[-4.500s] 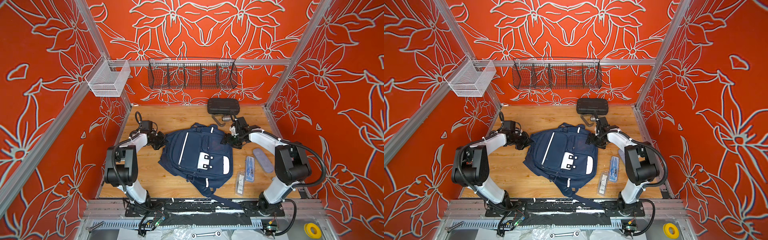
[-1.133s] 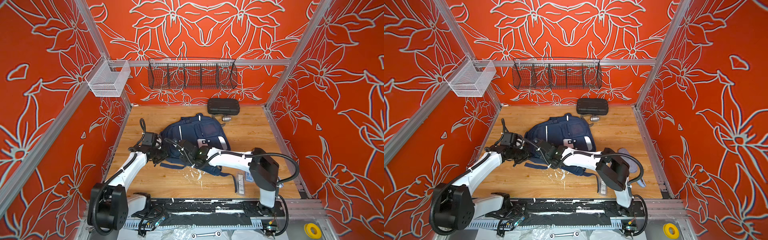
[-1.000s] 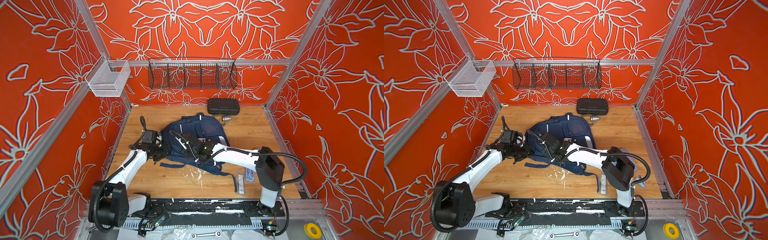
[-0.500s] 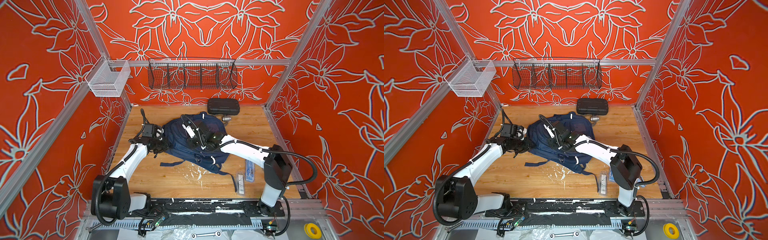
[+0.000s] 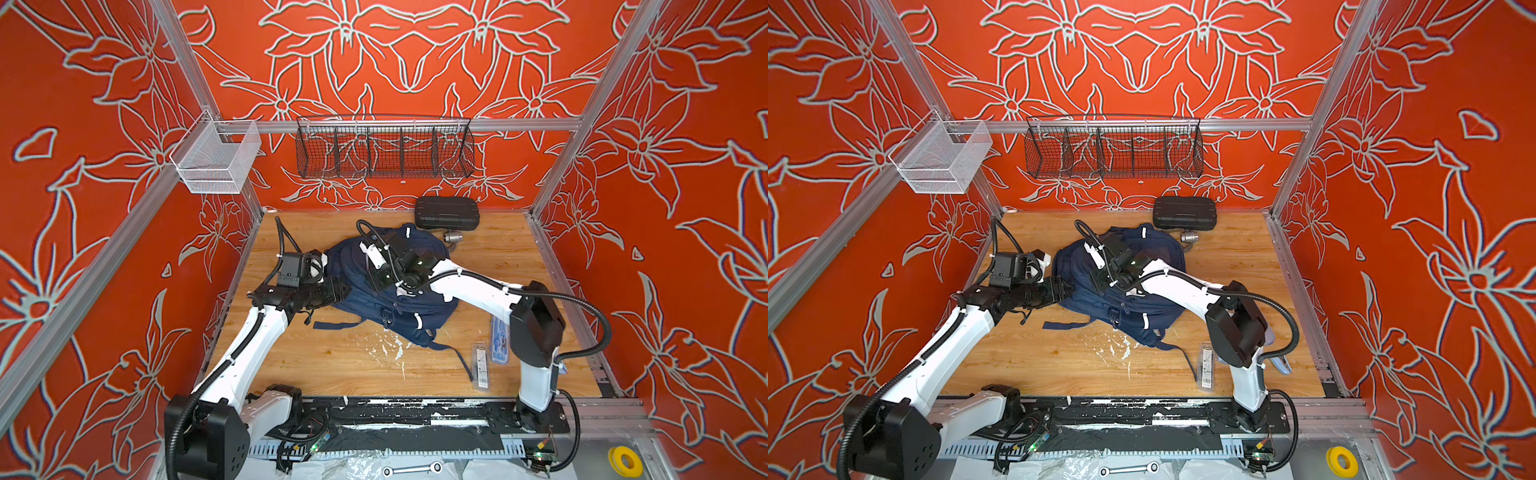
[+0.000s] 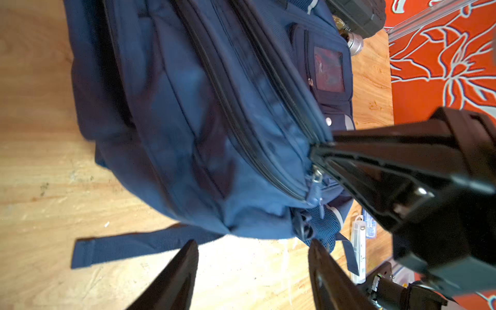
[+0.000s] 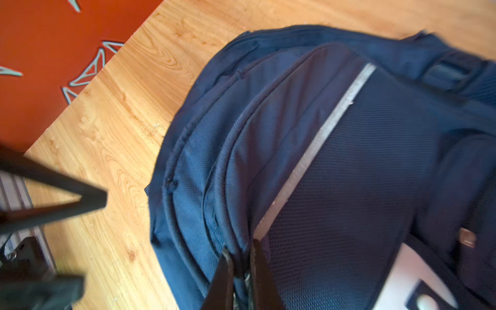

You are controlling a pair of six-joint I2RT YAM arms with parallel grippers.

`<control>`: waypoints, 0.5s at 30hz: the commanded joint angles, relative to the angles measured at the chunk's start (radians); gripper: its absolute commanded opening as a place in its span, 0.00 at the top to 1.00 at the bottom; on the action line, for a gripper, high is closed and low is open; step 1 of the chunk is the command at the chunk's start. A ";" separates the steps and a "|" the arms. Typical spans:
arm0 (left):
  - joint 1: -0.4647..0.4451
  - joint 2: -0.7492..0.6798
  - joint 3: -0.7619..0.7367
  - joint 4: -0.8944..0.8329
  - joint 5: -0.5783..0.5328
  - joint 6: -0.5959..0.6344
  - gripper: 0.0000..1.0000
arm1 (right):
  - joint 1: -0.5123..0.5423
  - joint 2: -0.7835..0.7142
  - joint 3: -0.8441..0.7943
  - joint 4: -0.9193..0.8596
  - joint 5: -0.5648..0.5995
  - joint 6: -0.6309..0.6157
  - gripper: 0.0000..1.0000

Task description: Pack the student bag

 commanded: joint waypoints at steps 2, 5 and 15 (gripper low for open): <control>-0.009 0.003 -0.029 0.022 0.014 -0.033 0.34 | -0.010 0.050 0.121 -0.054 -0.042 0.040 0.94; -0.013 0.016 -0.019 0.033 0.020 -0.036 0.34 | -0.010 0.070 0.160 -0.115 -0.049 0.032 0.85; -0.014 0.065 0.041 0.045 0.020 -0.040 0.34 | -0.018 -0.036 0.114 -0.213 -0.017 -0.019 0.49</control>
